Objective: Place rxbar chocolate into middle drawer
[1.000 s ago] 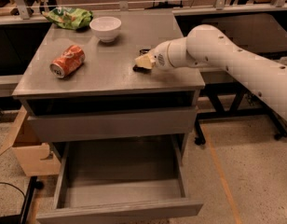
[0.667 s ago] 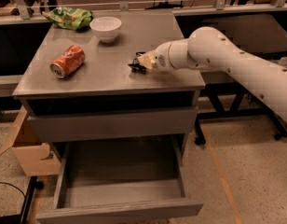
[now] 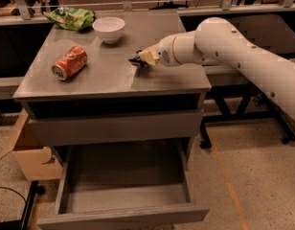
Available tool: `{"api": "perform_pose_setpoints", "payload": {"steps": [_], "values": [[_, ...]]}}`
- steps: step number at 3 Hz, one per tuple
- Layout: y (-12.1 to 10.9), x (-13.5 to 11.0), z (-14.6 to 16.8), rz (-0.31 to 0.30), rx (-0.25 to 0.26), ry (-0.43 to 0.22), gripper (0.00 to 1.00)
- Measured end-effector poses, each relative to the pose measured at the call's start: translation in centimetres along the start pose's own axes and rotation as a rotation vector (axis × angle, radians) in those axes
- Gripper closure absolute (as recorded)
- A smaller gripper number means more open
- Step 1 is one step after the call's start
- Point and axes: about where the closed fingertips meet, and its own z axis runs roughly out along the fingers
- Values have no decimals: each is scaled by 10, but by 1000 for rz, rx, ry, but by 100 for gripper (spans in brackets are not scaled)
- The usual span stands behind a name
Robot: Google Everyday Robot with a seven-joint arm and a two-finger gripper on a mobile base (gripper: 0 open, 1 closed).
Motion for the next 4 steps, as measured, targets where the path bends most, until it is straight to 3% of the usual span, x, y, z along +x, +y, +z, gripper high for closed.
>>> {"api": "perform_pose_setpoints", "payload": {"steps": [1, 2, 3, 4], "values": [[12, -19, -8, -62, -46, -21, 100], [27, -38, -22, -146, -160, -49, 100], [47, -50, -44, -264, -267, -37, 100], [64, -35, -49, -283, -344, 12, 100]]}}
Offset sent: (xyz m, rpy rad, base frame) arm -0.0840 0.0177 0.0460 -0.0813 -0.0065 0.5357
